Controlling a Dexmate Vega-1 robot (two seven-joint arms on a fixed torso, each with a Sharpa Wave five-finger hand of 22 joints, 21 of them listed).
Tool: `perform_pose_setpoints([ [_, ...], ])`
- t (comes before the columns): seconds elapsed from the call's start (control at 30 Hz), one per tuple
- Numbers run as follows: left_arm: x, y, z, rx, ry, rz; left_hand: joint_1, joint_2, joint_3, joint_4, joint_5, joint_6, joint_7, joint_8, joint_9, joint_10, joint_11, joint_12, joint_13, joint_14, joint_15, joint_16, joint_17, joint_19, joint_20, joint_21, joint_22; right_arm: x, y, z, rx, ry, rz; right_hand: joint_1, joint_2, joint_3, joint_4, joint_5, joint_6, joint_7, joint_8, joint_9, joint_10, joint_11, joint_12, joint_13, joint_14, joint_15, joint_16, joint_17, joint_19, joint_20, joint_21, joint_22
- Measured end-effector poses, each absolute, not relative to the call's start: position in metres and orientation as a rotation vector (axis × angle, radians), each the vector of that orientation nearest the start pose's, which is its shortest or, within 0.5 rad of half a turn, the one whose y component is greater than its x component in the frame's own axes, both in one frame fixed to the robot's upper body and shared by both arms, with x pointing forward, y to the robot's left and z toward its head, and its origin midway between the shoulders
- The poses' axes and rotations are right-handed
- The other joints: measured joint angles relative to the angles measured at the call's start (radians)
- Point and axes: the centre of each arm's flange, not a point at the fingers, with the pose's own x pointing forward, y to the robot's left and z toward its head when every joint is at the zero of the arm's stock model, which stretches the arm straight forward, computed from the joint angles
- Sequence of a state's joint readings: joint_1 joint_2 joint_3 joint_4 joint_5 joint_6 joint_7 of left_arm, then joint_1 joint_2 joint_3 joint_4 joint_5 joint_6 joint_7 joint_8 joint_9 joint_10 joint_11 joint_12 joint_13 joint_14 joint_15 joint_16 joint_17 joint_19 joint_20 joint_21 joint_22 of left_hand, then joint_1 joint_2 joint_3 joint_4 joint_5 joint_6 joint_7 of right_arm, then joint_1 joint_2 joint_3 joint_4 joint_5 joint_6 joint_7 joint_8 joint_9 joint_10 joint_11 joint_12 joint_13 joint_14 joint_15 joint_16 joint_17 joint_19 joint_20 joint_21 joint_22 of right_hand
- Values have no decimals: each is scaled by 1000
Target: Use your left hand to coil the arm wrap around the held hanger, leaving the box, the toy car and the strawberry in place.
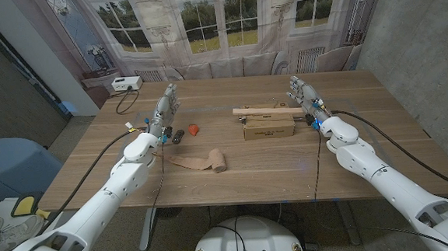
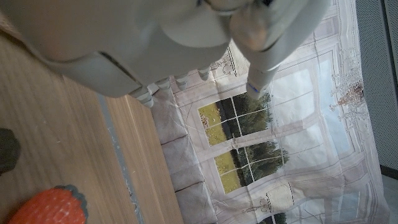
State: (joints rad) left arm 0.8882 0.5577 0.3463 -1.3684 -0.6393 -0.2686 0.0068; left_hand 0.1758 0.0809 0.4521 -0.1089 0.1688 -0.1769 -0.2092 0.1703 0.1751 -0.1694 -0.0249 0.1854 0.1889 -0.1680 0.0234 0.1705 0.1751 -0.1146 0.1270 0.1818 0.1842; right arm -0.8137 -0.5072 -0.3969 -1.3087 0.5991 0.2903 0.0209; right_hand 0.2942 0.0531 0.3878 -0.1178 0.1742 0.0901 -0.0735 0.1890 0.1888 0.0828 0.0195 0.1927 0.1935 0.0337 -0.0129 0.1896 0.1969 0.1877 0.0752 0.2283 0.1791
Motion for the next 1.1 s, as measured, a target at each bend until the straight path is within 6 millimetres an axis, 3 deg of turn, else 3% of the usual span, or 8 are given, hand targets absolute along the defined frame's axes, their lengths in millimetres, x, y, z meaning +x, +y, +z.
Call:
perform_pose_setpoints([
  [0.77,633,303,-32,16,-575,-161,0,0,0,0,0,0,0,4,0,0,0,3,0,0,0,4,0,-9,2,10,0,651,-255,21,-176,-688,245,12,-7,-1,-4,0,0,0,0,-3,4,4,0,0,-11,9,0,-6,0,0,0,0],
  [1.03,627,304,-35,20,-568,-164,0,0,0,0,0,0,0,15,0,1,0,18,0,-5,13,12,0,20,30,25,5,638,-253,32,-271,-731,196,18,0,0,-14,0,16,-2,6,-3,18,18,4,0,0,22,0,-9,0,0,0,0],
  [1.1,626,305,-35,21,-567,-165,-1,-1,-5,4,0,1,1,15,0,12,11,22,0,-1,28,19,0,29,39,26,5,631,-252,37,-306,-750,183,18,0,1,-15,0,27,-1,8,-3,18,18,4,0,5,27,0,-11,0,0,0,0],
])
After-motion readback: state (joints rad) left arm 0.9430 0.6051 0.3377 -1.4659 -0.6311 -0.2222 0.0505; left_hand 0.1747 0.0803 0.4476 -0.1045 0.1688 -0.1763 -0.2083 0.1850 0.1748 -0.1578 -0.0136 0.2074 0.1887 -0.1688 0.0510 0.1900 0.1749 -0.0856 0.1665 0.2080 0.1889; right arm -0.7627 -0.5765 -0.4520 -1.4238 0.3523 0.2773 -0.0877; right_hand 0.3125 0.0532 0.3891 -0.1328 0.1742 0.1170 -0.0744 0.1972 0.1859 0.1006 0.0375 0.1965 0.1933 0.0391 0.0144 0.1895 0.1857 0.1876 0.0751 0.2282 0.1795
